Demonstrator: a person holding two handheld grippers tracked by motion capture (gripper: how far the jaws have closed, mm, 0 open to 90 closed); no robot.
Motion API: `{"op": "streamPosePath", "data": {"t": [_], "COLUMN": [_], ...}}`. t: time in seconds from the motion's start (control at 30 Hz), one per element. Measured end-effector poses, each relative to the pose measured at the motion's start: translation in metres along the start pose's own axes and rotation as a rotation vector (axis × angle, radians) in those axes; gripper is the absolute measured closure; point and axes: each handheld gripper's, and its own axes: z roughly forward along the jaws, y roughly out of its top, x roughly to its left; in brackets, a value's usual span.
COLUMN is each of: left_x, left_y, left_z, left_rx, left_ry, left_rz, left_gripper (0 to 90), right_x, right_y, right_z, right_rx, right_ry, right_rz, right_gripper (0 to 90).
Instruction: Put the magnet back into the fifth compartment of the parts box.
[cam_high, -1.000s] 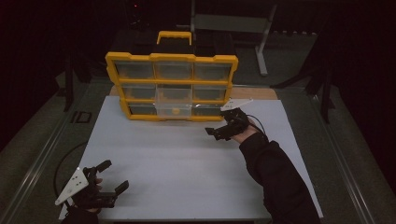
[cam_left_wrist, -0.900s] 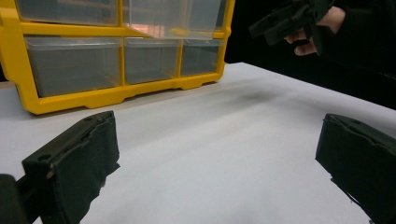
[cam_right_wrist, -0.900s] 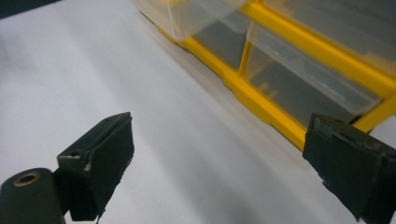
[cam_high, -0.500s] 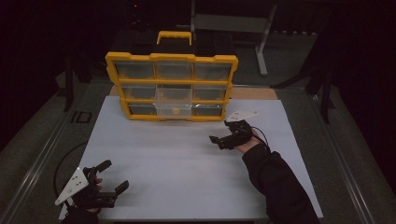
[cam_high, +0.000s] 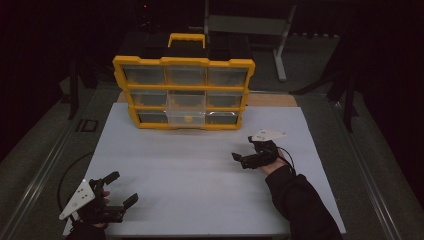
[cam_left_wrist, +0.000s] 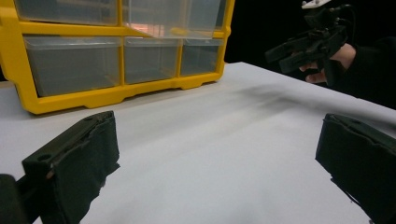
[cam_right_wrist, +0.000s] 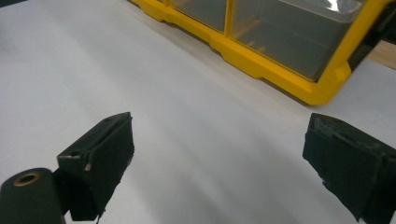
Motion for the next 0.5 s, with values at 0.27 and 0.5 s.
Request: {"op": "streamPosePath", "data": {"t": [0.27,0.5], "left_x": [0.000,0.000], "left_y": [0.000,0.000], "left_z": [0.000,0.000], "left_rx": [-0.002,-0.003], "left_ry": [0.000,-0.001], "left_rz": [0.001,0.001], "left_gripper": [0.0,0.0], "right_x": [0.003,0.007], "right_y": [-0.019,-0.037], "right_z": [-0.012,-0.020], "right_rx": [-0.025,-0.023], "right_ry": [-0.020,-0.023], "right_rz": [0.012,0.019], "right_gripper": [8.8,8.8]}}
